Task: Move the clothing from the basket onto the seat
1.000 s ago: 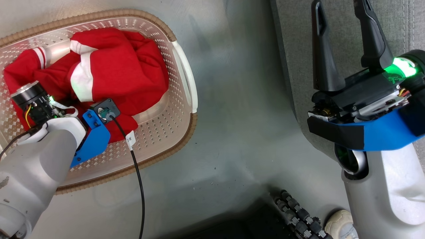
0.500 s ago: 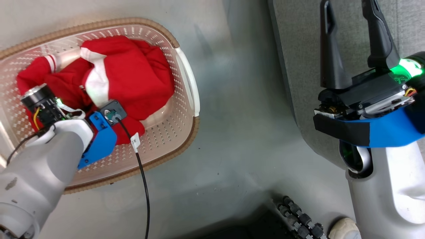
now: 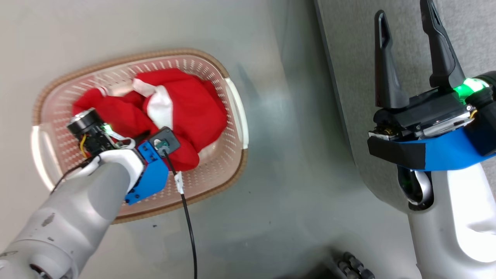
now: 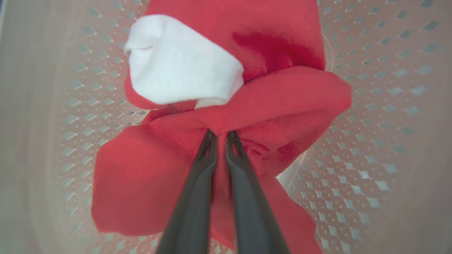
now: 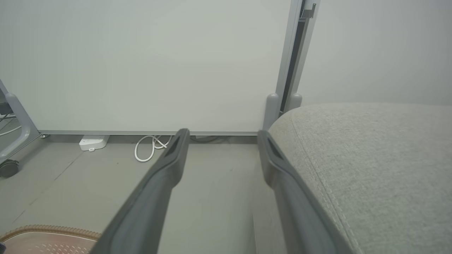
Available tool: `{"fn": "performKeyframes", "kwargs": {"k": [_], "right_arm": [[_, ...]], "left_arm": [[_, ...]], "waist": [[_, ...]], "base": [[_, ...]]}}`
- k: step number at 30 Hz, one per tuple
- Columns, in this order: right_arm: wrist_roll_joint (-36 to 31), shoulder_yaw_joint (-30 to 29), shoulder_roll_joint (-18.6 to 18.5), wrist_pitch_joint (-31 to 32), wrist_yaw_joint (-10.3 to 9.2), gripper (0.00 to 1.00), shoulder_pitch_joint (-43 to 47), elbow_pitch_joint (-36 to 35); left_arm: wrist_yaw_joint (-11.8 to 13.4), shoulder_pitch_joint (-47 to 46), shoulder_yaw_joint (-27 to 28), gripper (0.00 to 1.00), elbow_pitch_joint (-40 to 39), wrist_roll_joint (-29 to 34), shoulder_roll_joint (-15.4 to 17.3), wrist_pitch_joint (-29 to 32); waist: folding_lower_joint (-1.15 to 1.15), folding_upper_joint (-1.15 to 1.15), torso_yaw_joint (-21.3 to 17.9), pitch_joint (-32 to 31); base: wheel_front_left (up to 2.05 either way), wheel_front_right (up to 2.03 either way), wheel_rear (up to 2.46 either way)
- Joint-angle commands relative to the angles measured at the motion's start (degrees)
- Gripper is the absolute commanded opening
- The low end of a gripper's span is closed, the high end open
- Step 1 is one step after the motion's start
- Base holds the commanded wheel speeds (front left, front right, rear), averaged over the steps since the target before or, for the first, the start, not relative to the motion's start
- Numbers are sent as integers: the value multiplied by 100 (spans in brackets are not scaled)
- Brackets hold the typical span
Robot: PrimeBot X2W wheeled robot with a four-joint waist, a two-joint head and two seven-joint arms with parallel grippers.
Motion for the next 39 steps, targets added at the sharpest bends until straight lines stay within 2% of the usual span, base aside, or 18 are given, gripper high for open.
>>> {"fn": "performKeyframes", "kwargs": {"k": [1,9,23,27,39], "right_arm": [[-17,-20,-18,-23,3,100,96,26],[-186,-129,-18,-23,3,100,351,209],[-327,-267,-20,-23,3,100,948,556],[-341,-297,-20,-23,3,100,1146,682],[-276,-309,-19,-23,2,100,1641,937]], "left_arm": [[-7,17,-19,0,23,-35,-41,-66],[-7,216,-20,0,74,-246,-383,-589],[-7,422,201,0,121,-1152,-790,-1401],[49,404,421,0,-57,-1275,-803,-1460],[505,633,1452,0,-1618,-1258,-471,-1462]], "waist": [[0,0,140,-221],[0,0,489,-929],[0,0,1032,-2296],[0,0,1137,-2673],[0,0,1233,-3525]], "base": [[0,0,0],[0,0,0],[0,0,0],[0,0,0],[0,0,0]]}}
